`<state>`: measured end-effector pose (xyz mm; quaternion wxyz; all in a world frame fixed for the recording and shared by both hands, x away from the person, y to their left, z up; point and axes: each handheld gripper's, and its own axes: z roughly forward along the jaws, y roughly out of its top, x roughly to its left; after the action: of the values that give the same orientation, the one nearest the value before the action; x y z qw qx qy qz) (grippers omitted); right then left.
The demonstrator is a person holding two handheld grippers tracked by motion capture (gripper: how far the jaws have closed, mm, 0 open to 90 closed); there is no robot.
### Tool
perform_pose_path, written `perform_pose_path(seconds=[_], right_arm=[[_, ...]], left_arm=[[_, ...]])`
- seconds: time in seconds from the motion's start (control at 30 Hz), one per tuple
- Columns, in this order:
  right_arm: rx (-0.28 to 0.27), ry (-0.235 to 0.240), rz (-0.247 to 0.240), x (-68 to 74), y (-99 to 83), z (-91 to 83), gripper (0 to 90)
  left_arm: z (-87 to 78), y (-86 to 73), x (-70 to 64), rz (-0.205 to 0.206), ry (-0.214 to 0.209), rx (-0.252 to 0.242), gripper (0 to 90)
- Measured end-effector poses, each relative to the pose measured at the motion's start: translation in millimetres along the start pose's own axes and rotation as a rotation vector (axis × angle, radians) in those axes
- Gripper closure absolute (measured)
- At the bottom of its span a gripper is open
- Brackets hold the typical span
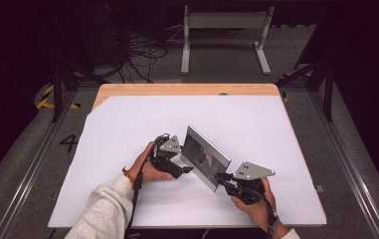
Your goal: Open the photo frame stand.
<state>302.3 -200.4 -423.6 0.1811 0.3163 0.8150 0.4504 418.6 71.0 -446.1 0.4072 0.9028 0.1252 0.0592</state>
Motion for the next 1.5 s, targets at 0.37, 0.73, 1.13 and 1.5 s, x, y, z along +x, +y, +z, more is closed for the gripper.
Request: perform_pose_path(seconds=[0.37,0.73,1.13,1.5], right_arm=[[-0.01,-0.015,0.016,-8.4,0.6,-0.5,76.7],[-0.117,-0.075,0.006,-10.7,6.8,-27.9,78.8],[-0.108,-0.059,0.006,-11.6,6.0,-25.9,79.8],[-0.108,-0.055,0.015,-15.5,6.4,-23.3,78.9]], left_arm=[[-5.1,-3.1,-11.6,0.014,0.012,0.023,21.9],[-11.5,4.2,-14.8,0.019,0.046,-0.066,21.0],[-8.5,8.6,-11.8,-0.01,0.083,-0.116,29.1],[-22.4,0.4,-14.2,0.015,0.114,-0.066,53.1]])
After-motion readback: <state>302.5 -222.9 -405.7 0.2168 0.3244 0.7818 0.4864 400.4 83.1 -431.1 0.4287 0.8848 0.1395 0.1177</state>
